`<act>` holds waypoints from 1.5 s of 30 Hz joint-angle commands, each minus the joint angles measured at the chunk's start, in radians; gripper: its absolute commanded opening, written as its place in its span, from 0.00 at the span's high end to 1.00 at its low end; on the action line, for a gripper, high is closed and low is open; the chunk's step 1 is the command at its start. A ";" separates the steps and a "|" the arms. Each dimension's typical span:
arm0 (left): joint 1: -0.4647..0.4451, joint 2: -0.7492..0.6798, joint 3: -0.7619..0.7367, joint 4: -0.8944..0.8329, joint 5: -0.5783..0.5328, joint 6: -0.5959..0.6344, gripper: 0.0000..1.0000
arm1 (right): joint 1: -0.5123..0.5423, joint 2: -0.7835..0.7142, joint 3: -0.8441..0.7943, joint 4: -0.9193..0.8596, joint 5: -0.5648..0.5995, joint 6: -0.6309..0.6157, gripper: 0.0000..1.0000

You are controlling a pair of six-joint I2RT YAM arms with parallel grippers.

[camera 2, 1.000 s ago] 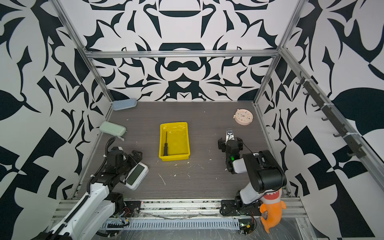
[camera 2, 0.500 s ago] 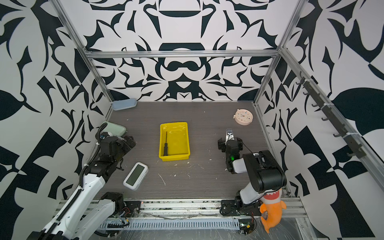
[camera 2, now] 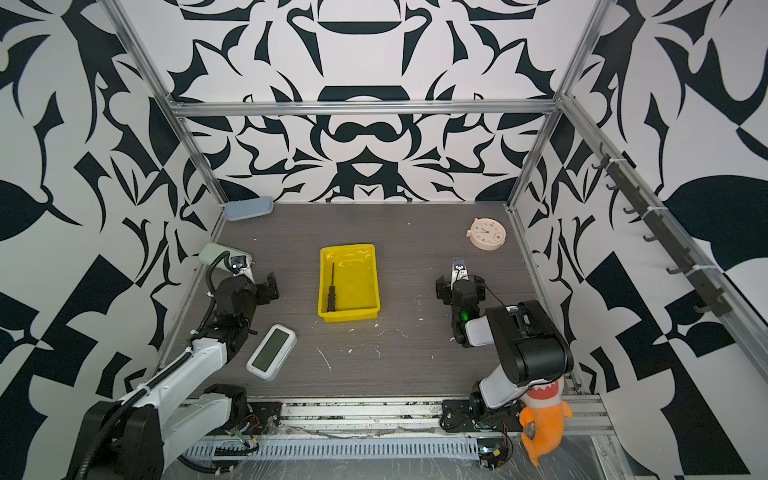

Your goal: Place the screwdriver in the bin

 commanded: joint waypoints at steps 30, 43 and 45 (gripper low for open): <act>0.108 0.451 -0.139 0.779 0.021 0.034 0.01 | -0.003 -0.016 0.021 0.021 0.000 0.014 0.00; 0.148 0.513 -0.027 0.626 -0.010 -0.028 0.01 | -0.003 -0.017 0.021 0.019 -0.001 0.013 0.00; 0.147 0.518 -0.019 0.620 0.000 -0.016 0.01 | -0.004 -0.012 0.027 0.015 -0.008 0.019 0.00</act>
